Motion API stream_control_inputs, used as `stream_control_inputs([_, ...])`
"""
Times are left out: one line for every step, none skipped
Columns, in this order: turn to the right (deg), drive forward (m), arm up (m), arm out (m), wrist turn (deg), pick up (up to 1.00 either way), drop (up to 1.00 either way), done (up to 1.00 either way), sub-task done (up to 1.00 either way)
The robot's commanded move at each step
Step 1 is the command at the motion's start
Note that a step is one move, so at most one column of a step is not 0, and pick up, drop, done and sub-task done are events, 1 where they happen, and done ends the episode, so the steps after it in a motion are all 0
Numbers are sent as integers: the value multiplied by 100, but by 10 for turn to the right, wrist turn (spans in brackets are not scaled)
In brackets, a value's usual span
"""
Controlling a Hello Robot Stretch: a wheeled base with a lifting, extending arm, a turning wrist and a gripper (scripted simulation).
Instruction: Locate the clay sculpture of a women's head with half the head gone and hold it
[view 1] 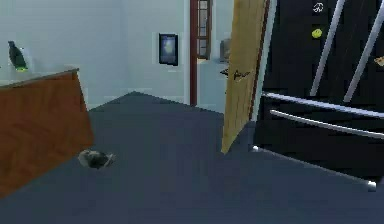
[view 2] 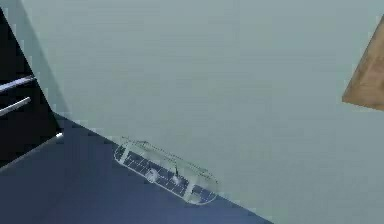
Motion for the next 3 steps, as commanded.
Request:
stream_control_inputs([-450,0,0,0,0,0,0,0,0])
stream_control_inputs([-60,0,0,0,0,0,0,0,0])
stream_control_inputs([0,100,0,0,0,0,0,0,0])
